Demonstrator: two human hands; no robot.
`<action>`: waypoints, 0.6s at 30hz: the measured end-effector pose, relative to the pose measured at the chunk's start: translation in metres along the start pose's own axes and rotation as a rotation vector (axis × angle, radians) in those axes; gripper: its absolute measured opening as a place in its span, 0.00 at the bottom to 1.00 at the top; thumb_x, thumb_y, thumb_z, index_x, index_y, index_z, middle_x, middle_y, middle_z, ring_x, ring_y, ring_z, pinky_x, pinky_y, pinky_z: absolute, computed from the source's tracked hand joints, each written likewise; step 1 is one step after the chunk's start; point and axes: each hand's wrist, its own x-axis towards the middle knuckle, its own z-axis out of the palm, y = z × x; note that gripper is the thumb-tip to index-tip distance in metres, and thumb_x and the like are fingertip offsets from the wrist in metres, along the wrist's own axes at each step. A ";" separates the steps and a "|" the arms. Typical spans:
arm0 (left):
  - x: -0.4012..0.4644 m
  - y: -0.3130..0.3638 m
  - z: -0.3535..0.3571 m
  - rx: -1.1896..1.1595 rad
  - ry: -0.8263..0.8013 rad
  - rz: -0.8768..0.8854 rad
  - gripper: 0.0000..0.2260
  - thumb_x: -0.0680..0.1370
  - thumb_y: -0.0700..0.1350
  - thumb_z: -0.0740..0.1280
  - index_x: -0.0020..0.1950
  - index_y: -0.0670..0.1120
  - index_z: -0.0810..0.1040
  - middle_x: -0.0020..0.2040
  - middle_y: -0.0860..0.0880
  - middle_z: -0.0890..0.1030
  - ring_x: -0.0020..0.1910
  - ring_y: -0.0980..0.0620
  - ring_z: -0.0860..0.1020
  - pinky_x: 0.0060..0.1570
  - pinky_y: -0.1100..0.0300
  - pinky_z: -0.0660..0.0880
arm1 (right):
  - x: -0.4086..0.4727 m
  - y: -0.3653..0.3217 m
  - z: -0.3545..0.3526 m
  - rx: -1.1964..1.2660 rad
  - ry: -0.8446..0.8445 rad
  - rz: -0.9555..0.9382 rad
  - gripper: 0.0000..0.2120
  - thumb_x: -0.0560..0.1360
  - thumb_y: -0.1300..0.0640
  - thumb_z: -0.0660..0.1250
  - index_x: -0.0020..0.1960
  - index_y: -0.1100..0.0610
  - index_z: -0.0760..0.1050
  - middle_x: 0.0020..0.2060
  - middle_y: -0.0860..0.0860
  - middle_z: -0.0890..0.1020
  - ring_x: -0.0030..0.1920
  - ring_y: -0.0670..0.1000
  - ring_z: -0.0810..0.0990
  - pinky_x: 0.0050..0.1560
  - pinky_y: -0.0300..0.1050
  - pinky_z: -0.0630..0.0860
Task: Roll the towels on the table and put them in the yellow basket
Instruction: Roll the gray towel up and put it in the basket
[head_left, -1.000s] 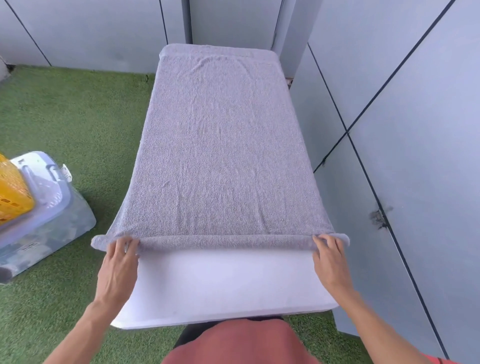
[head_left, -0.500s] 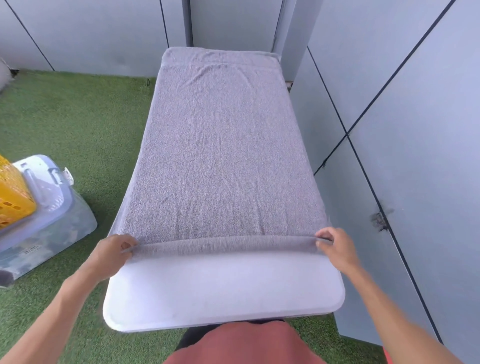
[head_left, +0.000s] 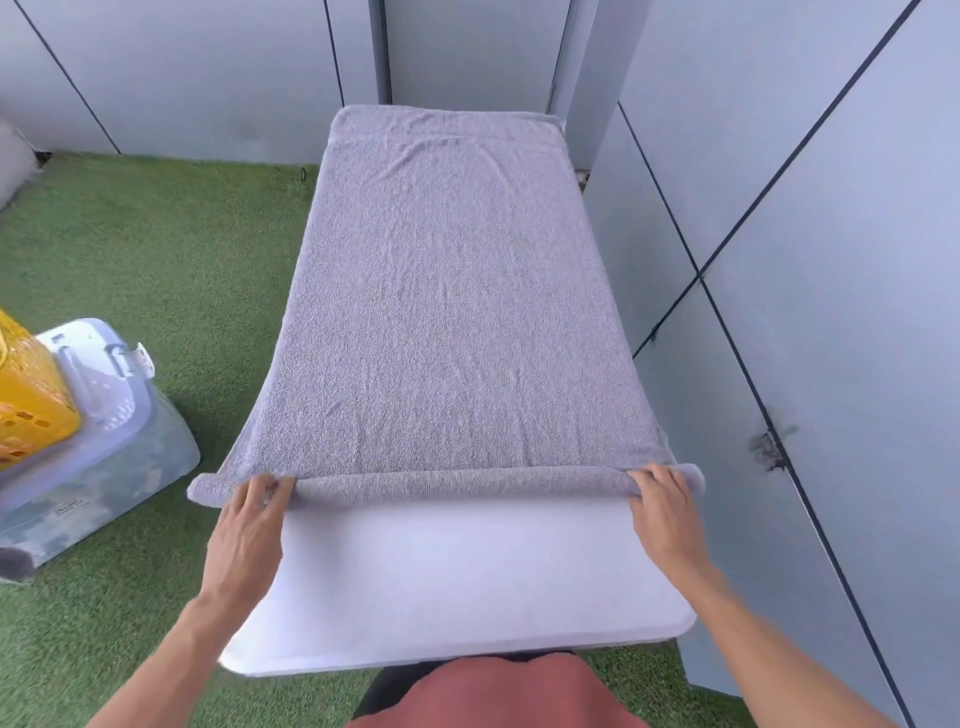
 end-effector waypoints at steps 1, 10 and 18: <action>0.005 -0.002 -0.001 -0.010 -0.016 -0.002 0.24 0.64 0.24 0.67 0.58 0.39 0.77 0.51 0.43 0.74 0.49 0.41 0.73 0.41 0.46 0.77 | 0.003 0.001 -0.004 -0.002 -0.034 -0.007 0.14 0.69 0.69 0.70 0.55 0.62 0.79 0.50 0.55 0.79 0.56 0.60 0.75 0.59 0.51 0.69; 0.017 -0.019 -0.017 -0.385 -0.367 -0.236 0.18 0.77 0.32 0.61 0.65 0.44 0.75 0.56 0.43 0.80 0.51 0.41 0.78 0.45 0.55 0.70 | 0.003 0.029 -0.043 0.309 -0.546 0.174 0.11 0.73 0.61 0.68 0.54 0.51 0.77 0.50 0.50 0.81 0.50 0.49 0.78 0.46 0.43 0.71; 0.001 -0.006 -0.009 -0.082 0.102 -0.039 0.10 0.70 0.29 0.70 0.47 0.41 0.80 0.47 0.42 0.74 0.44 0.41 0.70 0.41 0.47 0.71 | -0.021 0.008 -0.017 -0.042 0.180 -0.016 0.04 0.73 0.58 0.68 0.46 0.53 0.82 0.51 0.53 0.76 0.54 0.57 0.70 0.56 0.52 0.69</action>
